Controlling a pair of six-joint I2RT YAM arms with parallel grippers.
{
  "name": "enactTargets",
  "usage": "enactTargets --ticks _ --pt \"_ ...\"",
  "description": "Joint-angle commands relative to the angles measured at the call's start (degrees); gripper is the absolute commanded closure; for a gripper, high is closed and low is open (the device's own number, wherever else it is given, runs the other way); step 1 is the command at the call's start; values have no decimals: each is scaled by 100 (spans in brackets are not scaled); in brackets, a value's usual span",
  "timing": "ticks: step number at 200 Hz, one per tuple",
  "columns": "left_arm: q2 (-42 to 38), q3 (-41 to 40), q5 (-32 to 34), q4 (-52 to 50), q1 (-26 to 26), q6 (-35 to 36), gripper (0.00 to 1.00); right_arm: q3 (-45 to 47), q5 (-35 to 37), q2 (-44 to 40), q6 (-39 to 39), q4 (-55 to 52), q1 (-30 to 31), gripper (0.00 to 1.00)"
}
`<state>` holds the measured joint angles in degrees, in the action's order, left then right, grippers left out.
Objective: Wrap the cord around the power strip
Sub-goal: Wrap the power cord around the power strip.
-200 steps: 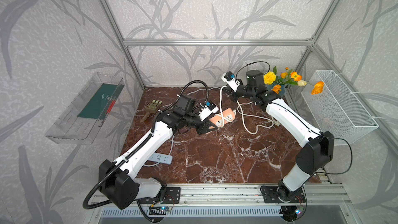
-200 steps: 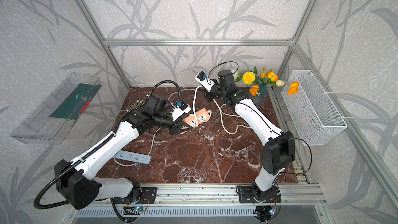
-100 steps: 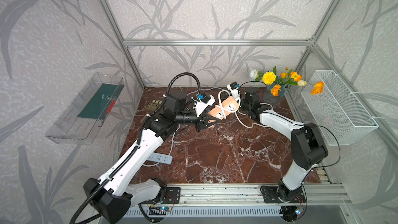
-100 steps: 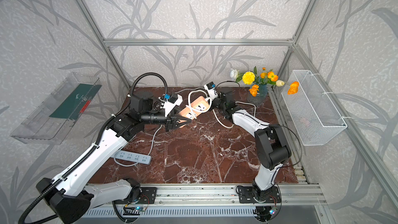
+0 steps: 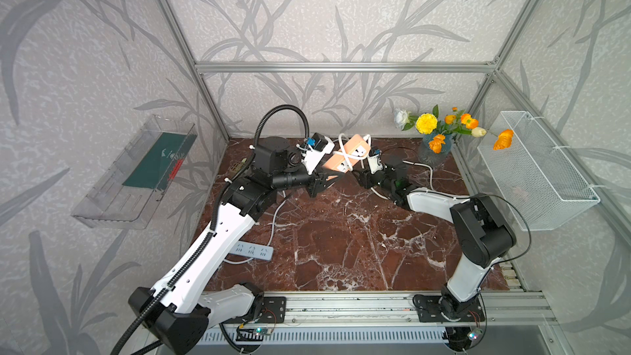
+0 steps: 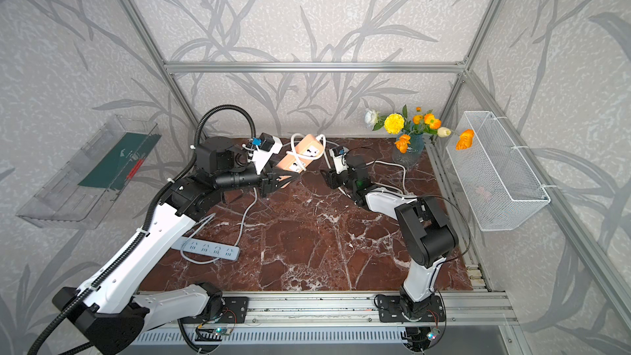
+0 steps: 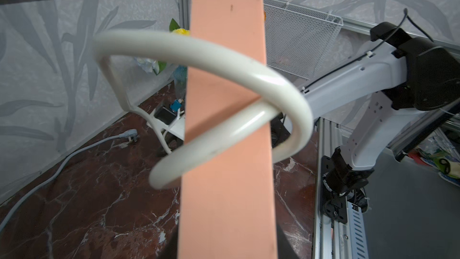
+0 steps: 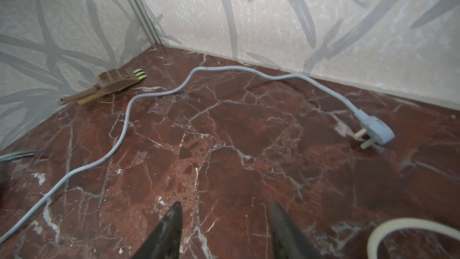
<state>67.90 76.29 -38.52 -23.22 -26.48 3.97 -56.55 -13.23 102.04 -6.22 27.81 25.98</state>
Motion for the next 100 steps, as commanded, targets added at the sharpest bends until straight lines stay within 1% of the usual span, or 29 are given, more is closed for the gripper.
enactTargets --ticks 1,7,15,27,29,39,49,61,74,89,100 --pt "-74 202 1163 600 303 -414 100 121 547 -119 485 -298 296 63" --pt "-24 202 1567 615 441 -527 100 172 688 -192 620 -392 427 71" --pt "24 194 1991 626 660 -723 100 275 864 -302 841 -486 626 78" --pt "97 130 2367 633 1022 -1019 100 388 1133 -391 1282 -724 973 84" --pt "120 120 2404 623 1070 -1045 100 395 1168 -522 1371 -775 1035 84" --pt "219 80 2613 476 1249 -1018 100 421 1351 -706 1765 -1106 1322 89" --pt "355 72 2878 191 1277 -727 100 434 1459 -941 2153 -1415 1591 93" --pt "522 -16 3304 -67 1287 -408 100 428 1500 -1302 2532 -1809 1889 96" --pt "642 -229 3695 -104 1350 -254 100 237 1434 -1690 3008 -2432 2232 96" --pt "847 -381 3928 -182 1391 -46 100 -47 1410 -2117 3594 -3028 2631 97" --pt "993 -485 3996 -178 1391 41 100 -305 1253 -2438 3828 -3345 2756 97"
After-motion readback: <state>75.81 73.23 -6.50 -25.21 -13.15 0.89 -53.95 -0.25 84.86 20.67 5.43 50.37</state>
